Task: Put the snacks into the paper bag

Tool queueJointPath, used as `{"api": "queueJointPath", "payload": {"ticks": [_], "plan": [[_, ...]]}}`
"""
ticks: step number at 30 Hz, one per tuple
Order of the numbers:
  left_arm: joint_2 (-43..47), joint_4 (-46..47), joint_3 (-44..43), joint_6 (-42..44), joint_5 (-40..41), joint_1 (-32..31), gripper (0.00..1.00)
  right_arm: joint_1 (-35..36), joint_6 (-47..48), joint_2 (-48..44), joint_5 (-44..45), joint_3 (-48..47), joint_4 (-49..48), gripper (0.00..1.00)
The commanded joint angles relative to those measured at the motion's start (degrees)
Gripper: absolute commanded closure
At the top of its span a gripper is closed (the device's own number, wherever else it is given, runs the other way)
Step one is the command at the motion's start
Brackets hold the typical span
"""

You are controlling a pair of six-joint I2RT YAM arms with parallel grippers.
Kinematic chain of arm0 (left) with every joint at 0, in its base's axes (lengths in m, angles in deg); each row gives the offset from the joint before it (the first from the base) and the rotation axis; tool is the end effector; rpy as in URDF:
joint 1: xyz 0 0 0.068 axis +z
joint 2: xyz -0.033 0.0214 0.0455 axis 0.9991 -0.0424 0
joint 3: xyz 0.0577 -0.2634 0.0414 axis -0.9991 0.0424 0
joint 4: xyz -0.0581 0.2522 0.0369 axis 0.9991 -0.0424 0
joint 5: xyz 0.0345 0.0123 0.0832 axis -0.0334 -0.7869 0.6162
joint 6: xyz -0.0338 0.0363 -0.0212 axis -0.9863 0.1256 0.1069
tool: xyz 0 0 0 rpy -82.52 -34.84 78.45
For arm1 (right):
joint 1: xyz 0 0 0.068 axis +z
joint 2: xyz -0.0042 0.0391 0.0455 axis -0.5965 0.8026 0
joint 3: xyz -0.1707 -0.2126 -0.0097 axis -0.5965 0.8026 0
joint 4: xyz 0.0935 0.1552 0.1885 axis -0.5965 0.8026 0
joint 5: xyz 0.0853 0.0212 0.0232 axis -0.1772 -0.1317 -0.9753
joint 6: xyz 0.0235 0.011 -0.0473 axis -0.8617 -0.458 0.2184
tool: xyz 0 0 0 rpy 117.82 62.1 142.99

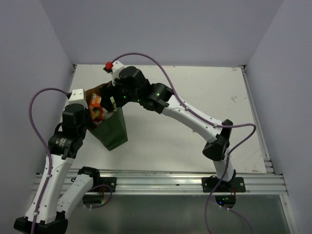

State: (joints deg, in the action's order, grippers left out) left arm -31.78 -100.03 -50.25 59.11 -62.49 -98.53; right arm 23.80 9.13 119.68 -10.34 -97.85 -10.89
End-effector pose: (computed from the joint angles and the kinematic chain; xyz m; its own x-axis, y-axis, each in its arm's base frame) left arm 0.1383 -0.0146 0.3469 -0.4432 -0.1504 -0.8837 -0.2250 0.9729 -0.0527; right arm 0.2301 0.4078 0.4161 -0.4600 -0.1895 -0.8674 -0.7808 0.5514 0.2937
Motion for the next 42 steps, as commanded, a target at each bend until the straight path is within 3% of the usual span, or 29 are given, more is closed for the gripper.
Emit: {"api": "queueJointPath", "payload": {"ticks": [1,5,6,9,11,15,24,31,42], "plan": [[-0.34,2.02,-1.02,-0.68,-0.89,-0.29,1.0,0.22,1.87,-12.08,4.01,-1.32,-0.52,0.21],[-0.78,2.73,-0.85,-0.68,-1.07,-0.29,1.0,-1.43,3.98,-22.52,15.07,10.25,-1.04,0.12],[-0.78,2.82,-0.76,-0.68,-1.16,-0.38,1.0,-3.01,3.37,-24.57,18.23,18.9,-1.74,0.11],[-0.95,3.08,-0.67,-0.59,-1.33,-0.29,1.0,-12.41,-1.72,-30.73,18.17,35.87,-3.95,0.11],[-0.95,3.08,-0.67,-0.42,-1.25,-0.29,1.0,-16.8,-3.74,-32.58,19.14,41.98,-3.95,0.1],[-1.13,3.34,-0.76,-0.15,-1.25,-0.38,1.0,-19.37,-6.03,-31.98,23.26,52.8,-3.77,0.1],[-0.6,3.08,-0.93,0.2,-1.16,-0.29,1.0,-25.17,-13.6,-29.51,28.98,63.18,-3.16,0.11],[-0.69,3.34,-0.58,0.46,-1.16,-0.38,1.0,-33.43,-13.86,-29.08,25.91,70.4,-5.79,0.11],[-1.57,4.22,-0.84,0.9,-1.07,-0.29,1.0,-35.2,-14.48,-23.64,24.06,75.15,-6.85,0.12]]}}
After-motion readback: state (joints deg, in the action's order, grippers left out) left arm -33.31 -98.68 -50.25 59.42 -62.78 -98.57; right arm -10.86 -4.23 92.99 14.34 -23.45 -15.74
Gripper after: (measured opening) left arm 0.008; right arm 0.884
